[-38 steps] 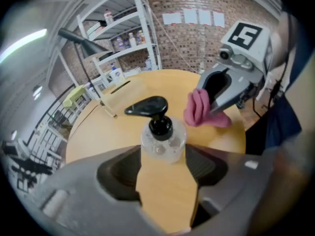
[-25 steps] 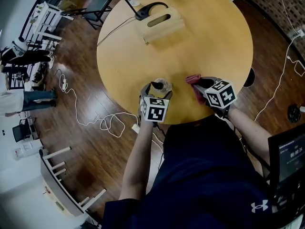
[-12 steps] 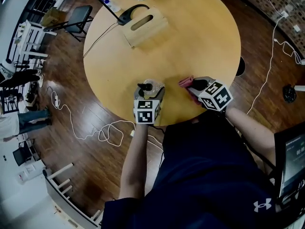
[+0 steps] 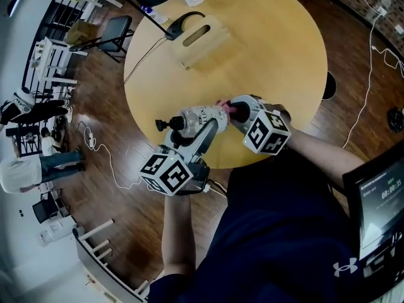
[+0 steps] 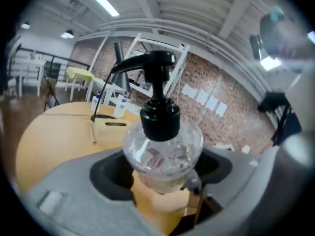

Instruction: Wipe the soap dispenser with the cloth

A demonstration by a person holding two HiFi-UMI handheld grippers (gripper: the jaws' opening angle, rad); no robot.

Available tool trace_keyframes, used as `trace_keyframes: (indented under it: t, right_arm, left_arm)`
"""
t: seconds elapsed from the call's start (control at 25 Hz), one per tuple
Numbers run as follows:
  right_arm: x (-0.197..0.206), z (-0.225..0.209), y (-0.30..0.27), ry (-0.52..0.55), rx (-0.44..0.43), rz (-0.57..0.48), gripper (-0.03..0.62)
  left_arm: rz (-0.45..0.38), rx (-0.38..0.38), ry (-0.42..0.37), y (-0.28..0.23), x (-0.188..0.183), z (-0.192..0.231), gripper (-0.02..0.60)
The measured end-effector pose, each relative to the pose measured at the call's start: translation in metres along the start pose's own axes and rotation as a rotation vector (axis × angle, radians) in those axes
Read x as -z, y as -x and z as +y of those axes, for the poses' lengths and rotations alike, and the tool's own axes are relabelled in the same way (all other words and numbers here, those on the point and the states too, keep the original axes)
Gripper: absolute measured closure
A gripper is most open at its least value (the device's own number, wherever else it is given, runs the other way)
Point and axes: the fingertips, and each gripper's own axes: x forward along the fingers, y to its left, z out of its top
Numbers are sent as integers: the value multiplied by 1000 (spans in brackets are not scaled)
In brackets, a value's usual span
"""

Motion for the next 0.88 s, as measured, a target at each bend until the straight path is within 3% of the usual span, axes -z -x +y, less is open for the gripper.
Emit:
trace_keyframes:
  t: [0.08, 0.2, 0.28, 0.48, 0.56, 0.64, 0.76, 0.84, 0.88]
  right_arm:
    - [-6, 32, 0, 88, -84, -23, 510]
    - [-12, 64, 18, 153, -172, -88, 510]
    - [-15, 56, 33, 134, -158, -112, 510]
    - [-2, -14, 30, 73, 14, -63, 510]
    - [6, -16, 19, 87, 12, -27, 510]
    - [16, 4, 12, 87, -47, -4, 510]
    - [31, 51, 18, 50, -200, -9, 510]
    - [52, 61, 20, -42, -242, 34, 510]
    - [66, 54, 17, -121, -221, 79, 510]
  left_arm:
    - [-42, 5, 115, 3, -6, 2, 218]
    - [-69, -26, 176, 2, -1, 19, 218]
    - [-66, -45, 176, 5, 6, 29, 219]
    - [-18, -8, 162, 3, 23, 14, 219]
    - [-19, 2, 187, -3, 26, 6, 219]
    - [-44, -8, 238, -8, 27, 9, 219]
    - [-59, -87, 292, -16, 45, 36, 219]
    - [-5, -208, 251, -25, 71, 66, 221]
    - [34, -279, 203, -28, 85, 82, 221]
